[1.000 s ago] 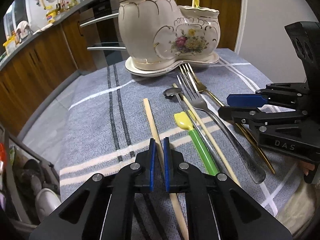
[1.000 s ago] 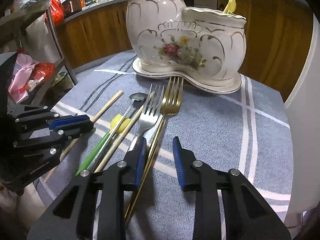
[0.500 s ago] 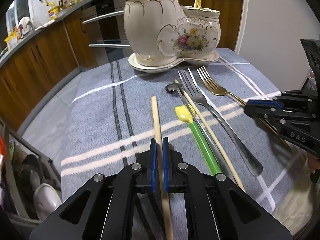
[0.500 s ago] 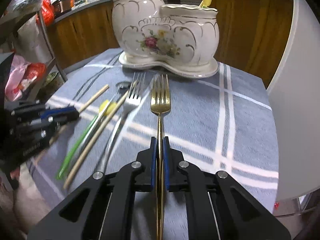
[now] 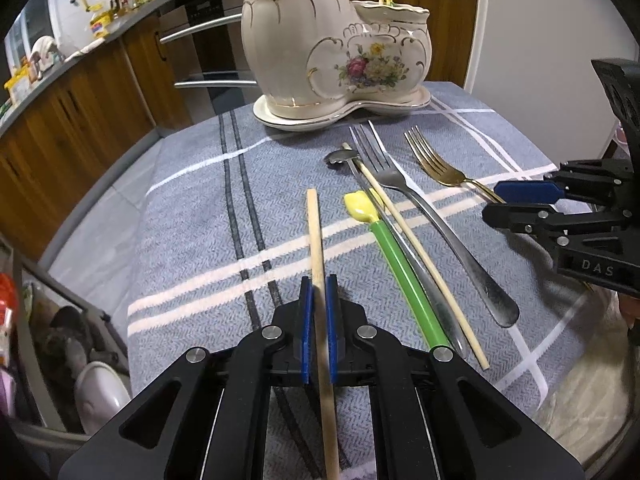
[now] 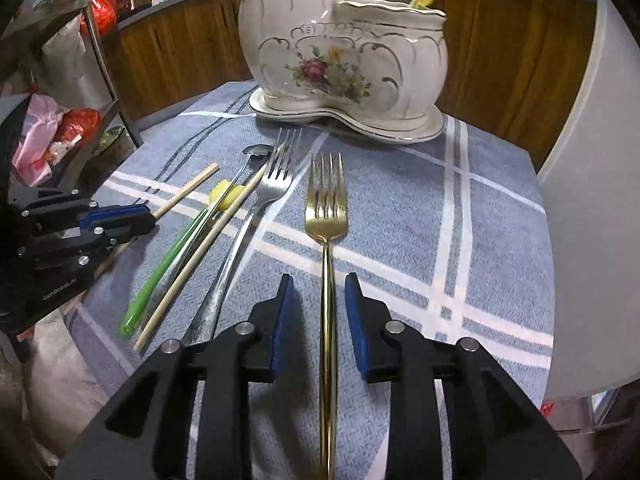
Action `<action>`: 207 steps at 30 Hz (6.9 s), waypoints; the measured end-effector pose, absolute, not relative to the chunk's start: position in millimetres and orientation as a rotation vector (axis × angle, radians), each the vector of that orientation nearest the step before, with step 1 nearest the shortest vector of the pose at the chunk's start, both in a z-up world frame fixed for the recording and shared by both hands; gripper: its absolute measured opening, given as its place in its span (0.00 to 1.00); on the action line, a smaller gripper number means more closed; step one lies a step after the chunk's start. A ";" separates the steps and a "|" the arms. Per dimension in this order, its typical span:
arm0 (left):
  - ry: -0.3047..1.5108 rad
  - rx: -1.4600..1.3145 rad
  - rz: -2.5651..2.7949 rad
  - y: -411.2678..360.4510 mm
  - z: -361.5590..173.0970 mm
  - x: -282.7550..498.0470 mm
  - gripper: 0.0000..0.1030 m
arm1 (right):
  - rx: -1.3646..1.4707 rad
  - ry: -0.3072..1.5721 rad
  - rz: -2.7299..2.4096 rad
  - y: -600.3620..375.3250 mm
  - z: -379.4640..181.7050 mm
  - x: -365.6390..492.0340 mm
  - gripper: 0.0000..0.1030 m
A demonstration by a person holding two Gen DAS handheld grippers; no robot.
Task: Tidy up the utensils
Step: 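Lift the chopstick and gold fork off the cloth with both grippers, then lower the chopstick into the larger cup while the right lowers the fork into the smaller cup, then open both grippers to release the chopstick and gold fork, then withdraw both open grippers from the holder back over the cloth, then lower the right gripper onto the silver spoon and close on it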
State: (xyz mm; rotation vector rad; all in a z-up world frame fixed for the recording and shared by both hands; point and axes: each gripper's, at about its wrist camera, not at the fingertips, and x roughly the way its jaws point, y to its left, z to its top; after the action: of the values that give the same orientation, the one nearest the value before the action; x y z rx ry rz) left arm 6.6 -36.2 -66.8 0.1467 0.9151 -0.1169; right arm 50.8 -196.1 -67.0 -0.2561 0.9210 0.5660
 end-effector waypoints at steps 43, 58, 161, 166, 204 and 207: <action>0.129 -0.123 -0.252 4.0 79.6 56.2 0.06 | 0.155 0.143 0.535 -239.5 80.9 81.6 0.06; -0.002 -0.176 -0.151 -6.5 96.2 161.4 0.06 | 0.266 0.120 0.494 -247.6 79.6 145.5 0.06; 0.501 -0.076 -0.097 24.2 -22.6 6.5 0.93 | -0.022 0.616 0.375 -197.5 -25.5 50.8 0.95; 0.504 -0.094 -0.096 32.0 -22.1 5.8 0.93 | -0.084 0.674 0.403 -170.0 -34.0 53.5 0.95; 0.517 -0.169 -0.128 47.5 -22.4 8.1 0.93 | -0.198 0.883 0.423 -94.5 -65.6 94.4 0.04; 0.519 -0.161 -0.127 46.9 -24.0 8.7 0.93 | -0.166 0.887 0.435 -100.9 -65.8 95.3 0.03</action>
State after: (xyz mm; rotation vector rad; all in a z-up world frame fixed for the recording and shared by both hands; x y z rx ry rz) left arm 8.7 46.9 -24.0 -0.1613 0.5188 -0.1270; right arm 95.3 -100.9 -65.8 -0.1662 0.8867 0.4352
